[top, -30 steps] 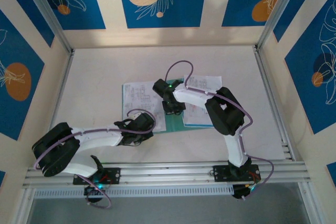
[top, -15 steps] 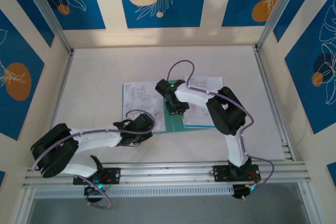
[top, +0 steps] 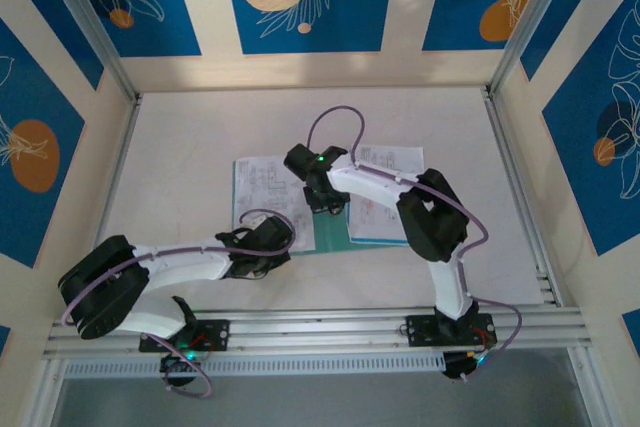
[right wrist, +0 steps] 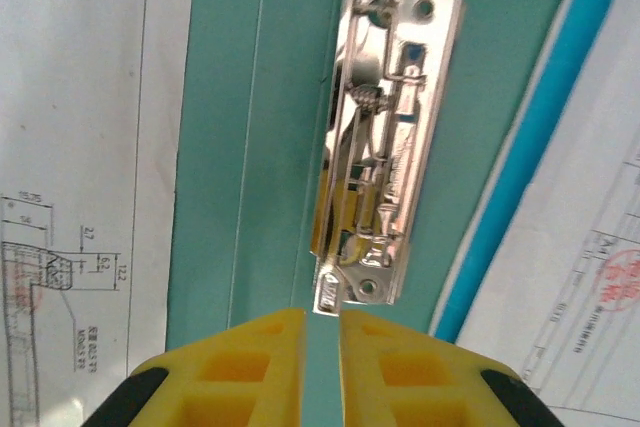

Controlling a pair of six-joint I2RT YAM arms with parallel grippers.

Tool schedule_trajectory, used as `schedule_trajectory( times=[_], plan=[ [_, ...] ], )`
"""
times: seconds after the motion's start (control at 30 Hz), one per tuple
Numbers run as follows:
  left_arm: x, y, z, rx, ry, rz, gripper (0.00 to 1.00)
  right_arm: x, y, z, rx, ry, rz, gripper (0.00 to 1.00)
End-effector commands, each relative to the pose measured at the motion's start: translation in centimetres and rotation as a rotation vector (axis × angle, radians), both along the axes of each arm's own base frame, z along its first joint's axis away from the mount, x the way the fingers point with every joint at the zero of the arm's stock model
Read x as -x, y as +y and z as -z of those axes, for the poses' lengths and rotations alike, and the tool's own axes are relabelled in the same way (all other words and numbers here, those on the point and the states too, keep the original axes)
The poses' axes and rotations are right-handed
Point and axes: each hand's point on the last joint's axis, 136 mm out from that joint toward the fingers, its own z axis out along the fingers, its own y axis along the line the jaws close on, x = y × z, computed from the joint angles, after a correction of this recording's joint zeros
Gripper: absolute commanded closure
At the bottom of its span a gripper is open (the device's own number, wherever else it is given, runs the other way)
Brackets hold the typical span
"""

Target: Put the files into the folder

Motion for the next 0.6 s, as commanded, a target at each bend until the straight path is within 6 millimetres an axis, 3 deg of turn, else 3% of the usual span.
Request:
schedule_trajectory(
  times=[0.0,0.57],
  plan=[
    [2.4,3.6,2.6,-0.143,0.097,-0.021,1.00,0.4,-0.2,0.8,0.051,0.028,0.019,0.82],
    [2.5,3.7,2.7,-0.142,0.097,-0.022,1.00,0.9,-1.8,4.0,0.159,0.070,0.041,0.83]
  ],
)
